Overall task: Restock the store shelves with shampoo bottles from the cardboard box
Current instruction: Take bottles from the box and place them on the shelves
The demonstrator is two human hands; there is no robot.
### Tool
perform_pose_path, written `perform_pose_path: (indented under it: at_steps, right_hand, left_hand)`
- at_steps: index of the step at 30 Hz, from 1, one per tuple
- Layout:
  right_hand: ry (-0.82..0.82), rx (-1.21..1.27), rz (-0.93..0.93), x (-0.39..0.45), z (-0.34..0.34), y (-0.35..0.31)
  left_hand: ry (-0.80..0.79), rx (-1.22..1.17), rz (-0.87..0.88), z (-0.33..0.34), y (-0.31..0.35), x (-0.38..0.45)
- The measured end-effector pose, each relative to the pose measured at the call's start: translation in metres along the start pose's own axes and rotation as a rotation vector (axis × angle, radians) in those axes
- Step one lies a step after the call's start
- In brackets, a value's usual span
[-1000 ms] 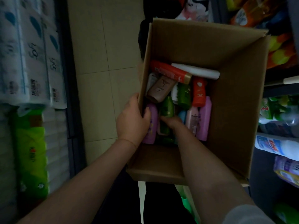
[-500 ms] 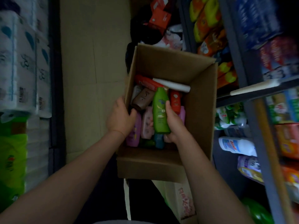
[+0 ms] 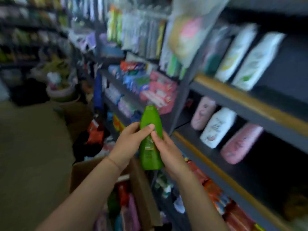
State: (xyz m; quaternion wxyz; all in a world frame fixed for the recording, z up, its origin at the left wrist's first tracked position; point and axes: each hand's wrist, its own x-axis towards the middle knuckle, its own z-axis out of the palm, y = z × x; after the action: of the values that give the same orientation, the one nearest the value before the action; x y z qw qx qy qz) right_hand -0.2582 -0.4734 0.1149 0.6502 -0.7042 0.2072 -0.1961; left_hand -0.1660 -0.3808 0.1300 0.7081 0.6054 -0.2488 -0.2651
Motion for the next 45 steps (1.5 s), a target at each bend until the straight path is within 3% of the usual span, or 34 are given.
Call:
perform_pose_path:
  at_steps: [5,10,14,19,26,31,41,45]
  right_hand:
    - [0.192,-0.186,-0.378,-0.040,-0.098,-0.118]
    - [0.490,-0.312,-0.566,-0.056,-0.168,-0.165]
    - [0.646,-0.338,-0.615,-0.055,-0.204,-0.173]
    - [0.749,-0.464,-0.543,-0.035,-0.238,-0.174]
    - [0.763,-0.577,-0.105,0.000,-0.274,-0.186]
    - [0.741,-0.326,0.094,0.029,-0.286,-0.194]
    - [0.719,-0.250,0.138,0.058,-0.301,-0.186]
    - [0.933,-0.293,-0.050,0.045,-0.296,-0.190]
  left_hand:
    - [-0.320,0.146,0.330,0.089,0.111,-0.002]
    - [-0.277,0.267,0.386,0.147,0.149,0.032]
    - [-0.351,0.797,0.460,0.178,0.130,0.069]
    - [-0.439,1.152,0.526,0.204,0.106,0.090]
    - [-0.404,1.104,0.571,0.200,0.095,0.095]
    - [-0.368,1.055,0.562,0.203,0.095,0.094]
    - [-0.355,1.073,0.569,0.203,0.091,0.094]
    - [-0.341,1.117,0.577,0.204,0.089,0.094]
